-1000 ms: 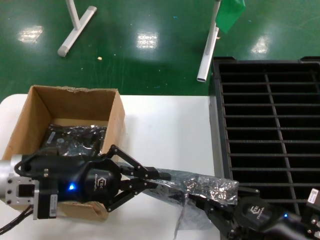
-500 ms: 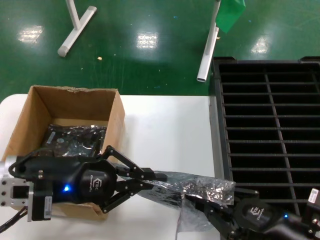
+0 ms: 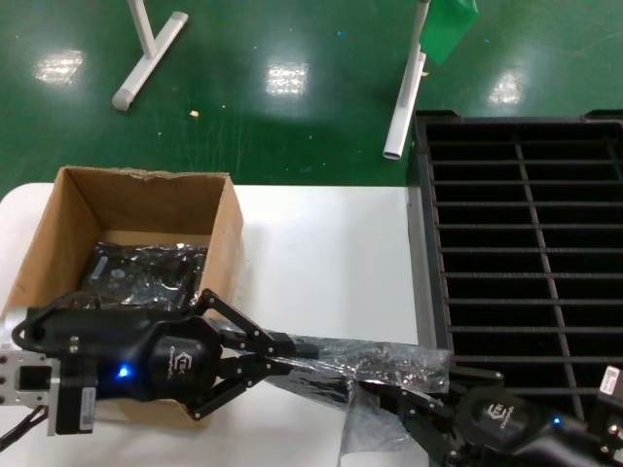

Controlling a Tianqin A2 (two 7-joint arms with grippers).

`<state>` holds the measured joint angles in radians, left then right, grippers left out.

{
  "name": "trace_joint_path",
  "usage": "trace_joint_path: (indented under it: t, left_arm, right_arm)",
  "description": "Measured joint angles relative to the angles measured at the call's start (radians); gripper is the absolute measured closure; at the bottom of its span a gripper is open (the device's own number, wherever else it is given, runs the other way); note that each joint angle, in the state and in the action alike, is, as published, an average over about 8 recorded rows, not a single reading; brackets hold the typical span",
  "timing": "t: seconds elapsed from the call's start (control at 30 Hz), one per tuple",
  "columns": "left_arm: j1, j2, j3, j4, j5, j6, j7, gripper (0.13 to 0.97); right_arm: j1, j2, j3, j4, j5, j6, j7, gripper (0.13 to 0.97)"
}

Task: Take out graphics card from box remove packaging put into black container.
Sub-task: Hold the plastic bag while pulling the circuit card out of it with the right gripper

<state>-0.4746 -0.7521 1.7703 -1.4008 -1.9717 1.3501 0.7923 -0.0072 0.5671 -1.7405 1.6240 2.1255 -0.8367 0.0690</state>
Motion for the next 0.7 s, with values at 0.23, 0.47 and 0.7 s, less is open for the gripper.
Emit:
trace_joint_path:
  t: [0.23, 0.47, 0.7]
  left_arm:
    - [-0.004, 0.003, 0.0, 0.007, -0.002, 0.002, 0.0, 0.955]
    - [-0.009, 0.008, 0.004, 0.014, -0.002, 0.005, 0.001, 0.955]
    - [-0.017, 0.012, 0.008, 0.021, 0.001, 0.007, 0.003, 0.955]
  right_arm:
    - [0.004, -0.002, -0.004, -0.003, -0.005, 0.006, 0.002, 0.87]
    - [0.005, -0.003, -0.006, -0.004, -0.009, 0.011, 0.003, 0.856]
    - [0.006, -0.001, -0.006, -0.006, -0.006, 0.009, 0.008, 0.826]
